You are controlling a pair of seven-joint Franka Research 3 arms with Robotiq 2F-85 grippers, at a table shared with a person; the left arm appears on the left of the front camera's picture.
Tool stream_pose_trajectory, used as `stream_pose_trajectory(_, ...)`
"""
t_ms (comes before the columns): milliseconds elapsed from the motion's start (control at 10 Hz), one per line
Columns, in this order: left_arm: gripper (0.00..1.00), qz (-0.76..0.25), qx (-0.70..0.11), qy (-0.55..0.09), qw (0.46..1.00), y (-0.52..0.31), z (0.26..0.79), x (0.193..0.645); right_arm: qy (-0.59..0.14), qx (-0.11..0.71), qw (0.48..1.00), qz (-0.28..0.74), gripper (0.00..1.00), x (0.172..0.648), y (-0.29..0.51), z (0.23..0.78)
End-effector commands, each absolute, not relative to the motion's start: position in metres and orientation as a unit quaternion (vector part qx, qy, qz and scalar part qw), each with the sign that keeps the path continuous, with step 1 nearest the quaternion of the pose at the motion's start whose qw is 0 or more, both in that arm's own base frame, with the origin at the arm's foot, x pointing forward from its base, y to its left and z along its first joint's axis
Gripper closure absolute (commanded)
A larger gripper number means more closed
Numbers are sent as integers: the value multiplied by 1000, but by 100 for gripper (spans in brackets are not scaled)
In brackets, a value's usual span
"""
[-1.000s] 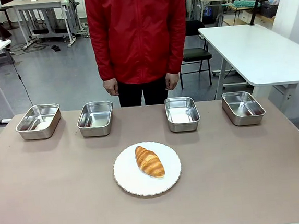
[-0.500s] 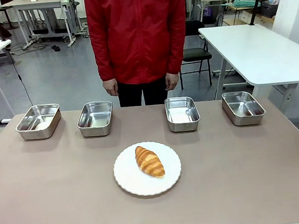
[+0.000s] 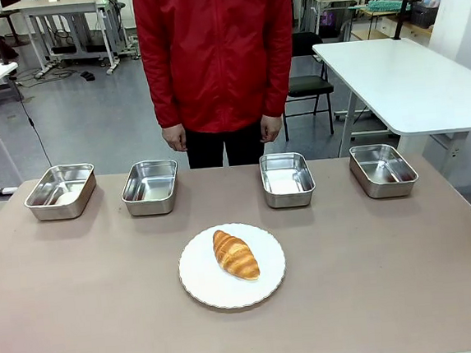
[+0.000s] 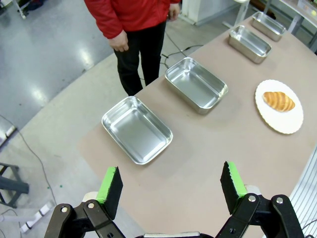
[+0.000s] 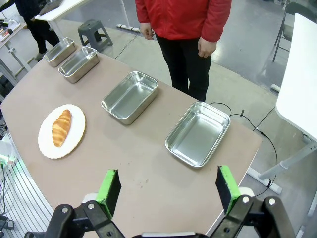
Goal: Place the bread in the container.
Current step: Place the Butter Roll into the Airtight Container indicated by the human.
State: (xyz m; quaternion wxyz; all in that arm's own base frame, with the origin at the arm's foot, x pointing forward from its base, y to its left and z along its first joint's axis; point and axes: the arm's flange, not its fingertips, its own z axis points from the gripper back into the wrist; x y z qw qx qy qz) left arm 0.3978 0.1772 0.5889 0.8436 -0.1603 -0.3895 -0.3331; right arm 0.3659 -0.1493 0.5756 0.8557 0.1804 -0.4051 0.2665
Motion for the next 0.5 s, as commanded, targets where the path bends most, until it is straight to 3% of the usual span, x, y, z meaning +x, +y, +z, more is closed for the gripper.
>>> stream_pose_trajectory(0,0,-337,-160,-389,843,177,590,397,-412,187,850,270,0,367,-149,576)
stream_pose_trajectory(400,0,-337,-160,-389,843,177,590,397,-412,187,850,270,0,367,-149,576)
